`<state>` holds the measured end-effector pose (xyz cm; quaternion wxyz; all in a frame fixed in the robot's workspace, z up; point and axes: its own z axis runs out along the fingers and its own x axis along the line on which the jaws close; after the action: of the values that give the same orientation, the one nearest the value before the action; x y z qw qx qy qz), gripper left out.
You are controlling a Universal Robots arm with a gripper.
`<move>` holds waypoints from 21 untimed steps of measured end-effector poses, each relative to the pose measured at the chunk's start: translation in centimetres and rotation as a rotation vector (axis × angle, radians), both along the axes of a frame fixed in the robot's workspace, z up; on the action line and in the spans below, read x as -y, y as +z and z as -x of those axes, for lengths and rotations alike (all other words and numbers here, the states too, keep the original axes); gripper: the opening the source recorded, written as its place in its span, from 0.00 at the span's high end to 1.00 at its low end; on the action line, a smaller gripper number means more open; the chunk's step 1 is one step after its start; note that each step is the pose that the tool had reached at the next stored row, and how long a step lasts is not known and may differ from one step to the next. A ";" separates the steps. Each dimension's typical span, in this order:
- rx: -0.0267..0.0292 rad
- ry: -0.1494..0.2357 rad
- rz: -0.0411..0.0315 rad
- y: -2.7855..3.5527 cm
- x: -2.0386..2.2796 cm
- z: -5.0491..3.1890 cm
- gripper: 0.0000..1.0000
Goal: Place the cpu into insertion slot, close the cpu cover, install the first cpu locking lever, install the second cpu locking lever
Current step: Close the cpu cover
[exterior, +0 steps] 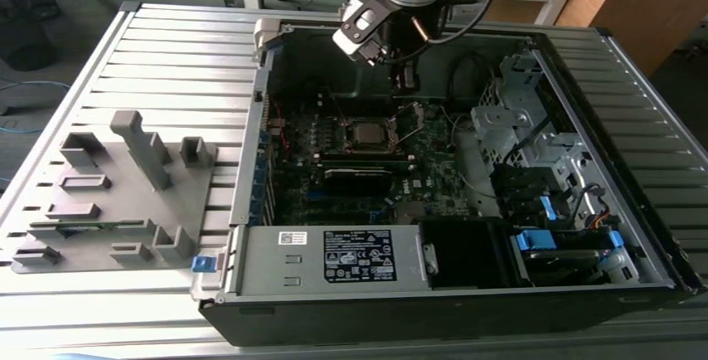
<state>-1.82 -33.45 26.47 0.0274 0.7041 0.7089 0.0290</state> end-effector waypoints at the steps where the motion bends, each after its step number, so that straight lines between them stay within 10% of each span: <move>1: 0.0000 0.000 0.0000 0.00 -0.01 -0.16 0.89; 21: 0.0000 -0.008 0.0000 -0.06 -0.27 -4.16 0.89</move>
<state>2.34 -33.18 26.41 0.0275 0.7070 0.7061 0.0289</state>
